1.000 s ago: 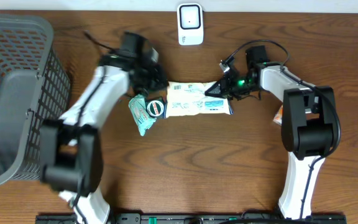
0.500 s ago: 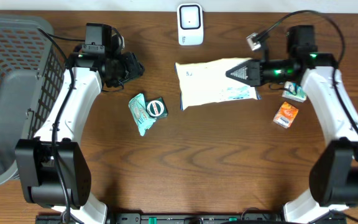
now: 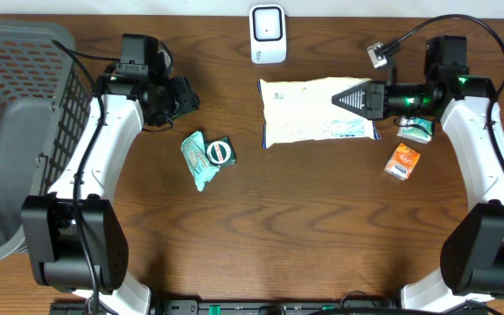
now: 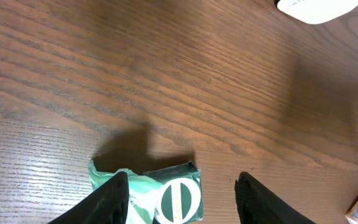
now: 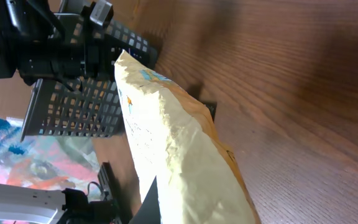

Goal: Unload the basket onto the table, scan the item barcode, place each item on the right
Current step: 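Carry the wipe pack to the white scanner and hold it over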

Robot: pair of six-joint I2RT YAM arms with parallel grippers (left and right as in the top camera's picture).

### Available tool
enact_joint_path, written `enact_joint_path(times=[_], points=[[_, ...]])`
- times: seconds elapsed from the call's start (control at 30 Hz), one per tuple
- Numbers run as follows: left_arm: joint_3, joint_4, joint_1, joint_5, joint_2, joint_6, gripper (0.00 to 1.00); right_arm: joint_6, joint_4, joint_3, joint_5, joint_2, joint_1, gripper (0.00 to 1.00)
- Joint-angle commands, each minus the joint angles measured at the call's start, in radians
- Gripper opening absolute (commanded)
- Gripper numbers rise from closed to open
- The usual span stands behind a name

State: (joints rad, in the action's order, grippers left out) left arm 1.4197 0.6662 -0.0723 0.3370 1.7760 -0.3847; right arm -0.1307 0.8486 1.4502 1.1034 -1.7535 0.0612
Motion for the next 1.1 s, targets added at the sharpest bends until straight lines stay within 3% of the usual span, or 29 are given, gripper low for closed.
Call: enact_joint_path(times=[0.0, 0.03, 0.1, 0.17, 0.3, 0.57, 0.63, 0.9, 1.07], points=[[0.000, 0.003, 0.004, -0.011, 0.008, 0.014, 0.60, 0.035, -0.013, 0.006, 0.055, 0.000, -0.003, 0.01], [0.000, 0.003, 0.004, -0.011, 0.008, 0.014, 0.76, 0.044, -0.019, 0.006, 0.055, 0.000, -0.003, 0.01], [0.000, 0.003, 0.004, -0.011, 0.008, 0.014, 0.93, 0.052, -0.029, 0.006, 0.055, 0.000, -0.003, 0.01], [0.000, 0.003, 0.004, -0.011, 0.008, 0.014, 0.98, 0.052, -0.031, 0.006, 0.055, 0.000, -0.003, 0.01], [0.000, 0.003, 0.004, -0.011, 0.008, 0.014, 0.98, 0.066, -0.073, 0.006, -0.006, 0.000, -0.006, 0.01], [0.000, 0.003, 0.004, -0.011, 0.008, 0.014, 0.98, 0.145, -0.280, 0.006, -0.555, 0.000, -0.127, 0.01], [0.000, 0.003, 0.004, -0.011, 0.008, 0.014, 0.98, 0.143, -0.376, 0.006, -0.796, 0.000, -0.212, 0.01], [0.000, 0.003, 0.004, -0.011, 0.008, 0.014, 0.98, -0.089, -0.605, 0.006, -1.298, 0.000, -0.418, 0.01], [0.000, 0.003, 0.004, -0.011, 0.008, 0.014, 0.98, -0.261, -0.736, 0.006, -1.426, 0.000, -0.473, 0.01]])
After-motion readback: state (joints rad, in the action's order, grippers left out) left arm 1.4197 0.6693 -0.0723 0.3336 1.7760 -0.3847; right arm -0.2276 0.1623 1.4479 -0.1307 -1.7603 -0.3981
